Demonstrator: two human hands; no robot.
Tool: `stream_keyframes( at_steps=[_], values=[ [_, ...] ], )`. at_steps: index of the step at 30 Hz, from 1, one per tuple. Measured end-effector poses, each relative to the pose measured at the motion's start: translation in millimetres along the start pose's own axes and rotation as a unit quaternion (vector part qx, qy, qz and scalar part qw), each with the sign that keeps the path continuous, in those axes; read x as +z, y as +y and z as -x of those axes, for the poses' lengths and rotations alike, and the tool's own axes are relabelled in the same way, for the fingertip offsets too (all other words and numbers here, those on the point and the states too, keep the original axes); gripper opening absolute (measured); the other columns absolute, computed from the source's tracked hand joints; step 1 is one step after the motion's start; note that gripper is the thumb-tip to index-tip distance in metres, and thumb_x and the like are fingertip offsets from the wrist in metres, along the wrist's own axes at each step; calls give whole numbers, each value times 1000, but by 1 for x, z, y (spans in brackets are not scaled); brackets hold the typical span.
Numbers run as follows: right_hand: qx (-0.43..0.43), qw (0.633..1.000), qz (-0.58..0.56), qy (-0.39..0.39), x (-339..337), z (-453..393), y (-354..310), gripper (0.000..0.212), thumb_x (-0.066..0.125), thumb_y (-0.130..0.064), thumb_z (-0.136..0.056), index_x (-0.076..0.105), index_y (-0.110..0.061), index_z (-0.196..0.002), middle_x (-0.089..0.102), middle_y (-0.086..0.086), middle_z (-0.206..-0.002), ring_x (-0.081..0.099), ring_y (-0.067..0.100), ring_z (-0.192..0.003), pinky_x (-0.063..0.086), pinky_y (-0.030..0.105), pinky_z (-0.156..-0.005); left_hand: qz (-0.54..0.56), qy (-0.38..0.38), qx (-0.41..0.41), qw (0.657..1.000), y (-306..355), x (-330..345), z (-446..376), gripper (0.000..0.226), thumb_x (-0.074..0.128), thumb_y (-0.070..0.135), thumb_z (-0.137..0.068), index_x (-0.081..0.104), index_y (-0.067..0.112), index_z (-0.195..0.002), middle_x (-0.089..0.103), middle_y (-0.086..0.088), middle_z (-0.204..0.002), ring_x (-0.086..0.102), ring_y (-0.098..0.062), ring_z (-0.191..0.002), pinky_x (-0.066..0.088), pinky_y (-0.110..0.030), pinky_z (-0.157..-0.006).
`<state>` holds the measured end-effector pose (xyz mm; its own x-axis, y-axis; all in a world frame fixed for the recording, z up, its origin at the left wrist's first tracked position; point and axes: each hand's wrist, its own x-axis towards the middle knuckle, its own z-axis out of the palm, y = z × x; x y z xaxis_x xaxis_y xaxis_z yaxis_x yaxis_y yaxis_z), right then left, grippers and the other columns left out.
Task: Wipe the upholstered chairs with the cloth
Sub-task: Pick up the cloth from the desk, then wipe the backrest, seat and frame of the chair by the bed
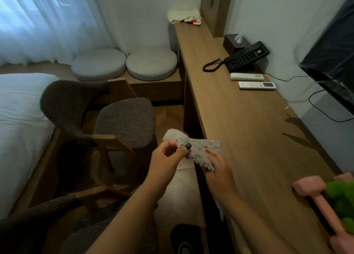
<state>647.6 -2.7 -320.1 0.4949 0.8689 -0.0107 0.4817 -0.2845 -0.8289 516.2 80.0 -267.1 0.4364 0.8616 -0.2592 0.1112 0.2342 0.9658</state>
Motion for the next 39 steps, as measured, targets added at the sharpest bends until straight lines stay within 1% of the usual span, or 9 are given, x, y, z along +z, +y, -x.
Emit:
stream_keyframes(
  at_steps=[2,7,11,15,20,25,29,35,39],
  values=[
    [-14,999,-44,3,5,12,-21,34,49,-4,-91,57,-28,-114,58,-9,-113,54,5,-107,35,0,-87,-3,15,12,1000,1,-22,18,4,68,15,-86,65,13,-85,69,3,-80,64,-1,-71,48,-14,-63],
    [-8,994,-100,-43,31,68,-93,27,54,-10,-92,65,-32,-104,65,-22,-94,59,-14,-89,43,2,-71,38,29,22,999,-5,-104,89,7,60,11,-91,67,12,-92,71,-2,-86,67,-16,-86,54,-24,-72],
    [44,977,-196,-75,51,124,-157,27,46,-15,-97,66,-33,-100,69,-15,-94,63,-2,-93,49,7,-70,80,22,-2,997,-10,-166,150,16,55,14,-94,68,16,-104,71,-9,-103,66,-23,-100,55,-38,-86],
    [120,947,-283,-91,76,170,-208,24,45,-24,-98,68,-21,-104,72,5,-101,66,20,-102,51,38,-92,36,5,1,999,-24,-218,202,29,59,14,-92,57,25,-119,61,8,-119,60,-7,-107,49,-20,-81],
    [181,888,-403,-132,93,213,-254,35,41,-33,-99,70,-15,-100,75,6,-95,67,22,-94,52,36,-81,66,48,-80,993,-60,-253,241,59,64,23,-89,40,22,-143,43,-1,-144,42,-22,-132,36,-46,-111],
    [208,848,-452,-182,109,235,-272,45,40,-41,-97,70,-9,-108,72,15,-104,70,27,-91,55,37,-75,187,13,-189,964,-86,-264,269,43,51,47,-92,60,20,-124,65,-8,-123,57,-28,-117,43,-47,-102],
    [202,836,-458,-226,115,248,-275,48,38,-38,-98,75,-8,-97,72,16,-103,71,26,-88,56,34,-71,250,-5,-234,939,-99,-268,287,48,49,54,-90,61,24,-126,62,-7,-129,53,-29,-124,33,-54,-111],
    [210,827,-470,-224,99,271,-265,46,40,-37,-97,74,-7,-102,69,17,-110,69,28,-97,54,37,-79,356,15,-190,915,-97,-259,323,36,53,33,-91,66,14,-119,70,-12,-114,62,-30,-111,51,-42,-84],
    [229,822,-475,-215,79,289,-250,45,42,-39,-95,74,-8,-101,70,16,-110,69,29,-96,51,39,-81,335,44,-162,927,-88,-259,342,33,55,27,-92,67,9,-117,71,-16,-111,65,-30,-107,51,-41,-85]
  ],
)
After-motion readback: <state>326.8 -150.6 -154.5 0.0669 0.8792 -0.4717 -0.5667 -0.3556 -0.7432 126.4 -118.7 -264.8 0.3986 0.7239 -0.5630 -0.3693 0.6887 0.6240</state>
